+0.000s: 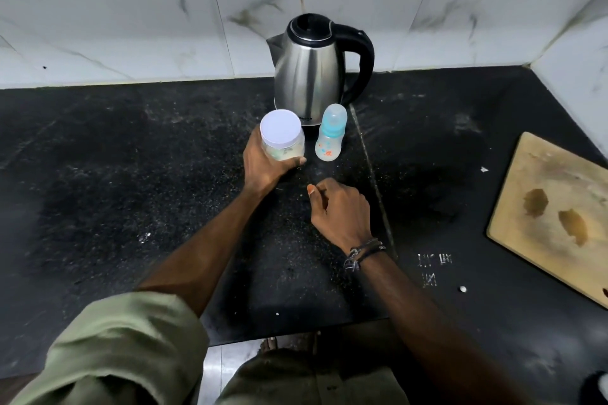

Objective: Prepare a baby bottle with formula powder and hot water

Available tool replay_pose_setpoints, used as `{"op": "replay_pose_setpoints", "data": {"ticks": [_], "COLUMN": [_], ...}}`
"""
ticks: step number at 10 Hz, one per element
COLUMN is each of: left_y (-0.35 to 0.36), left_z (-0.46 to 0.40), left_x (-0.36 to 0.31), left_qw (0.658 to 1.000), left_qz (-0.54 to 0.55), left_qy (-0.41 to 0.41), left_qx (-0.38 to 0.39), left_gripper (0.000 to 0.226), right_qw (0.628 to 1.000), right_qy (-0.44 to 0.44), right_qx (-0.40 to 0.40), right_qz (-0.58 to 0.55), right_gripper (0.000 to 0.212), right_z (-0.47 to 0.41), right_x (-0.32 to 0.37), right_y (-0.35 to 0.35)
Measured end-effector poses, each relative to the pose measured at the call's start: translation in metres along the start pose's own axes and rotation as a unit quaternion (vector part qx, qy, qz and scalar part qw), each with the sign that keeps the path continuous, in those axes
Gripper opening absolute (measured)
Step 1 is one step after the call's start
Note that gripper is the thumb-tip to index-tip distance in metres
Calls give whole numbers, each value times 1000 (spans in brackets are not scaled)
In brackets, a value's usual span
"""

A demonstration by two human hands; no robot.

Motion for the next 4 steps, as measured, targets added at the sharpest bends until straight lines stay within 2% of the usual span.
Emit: {"op": "replay_pose_setpoints", "data": {"ticks": [2, 4], "left_y": [9, 10], "left_z": [0, -2], "left_x": [-1, -4], "left_qw": [1000, 999], "left_qz": [-18, -36], "left_qy": [12, 7], "left_qx": [5, 17], "left_gripper": [108, 112], "right_qw": [1000, 1000], "right_qy": [-2, -3], "right_qx": [9, 0], "right_qz": [10, -4], "right_gripper": [22, 20], "right_z": [0, 0], "right_x": [-7, -8], "right_y": [2, 3]}}
Point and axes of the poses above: each hand's wrist, its own z-axis away from the middle knuckle, its own y-axis out of the palm, x = y × z, the point moved 2 cm from there along -z, towards the middle knuckle, and after that the axes turned 12 degrees about -y, right-handed, at the moved point
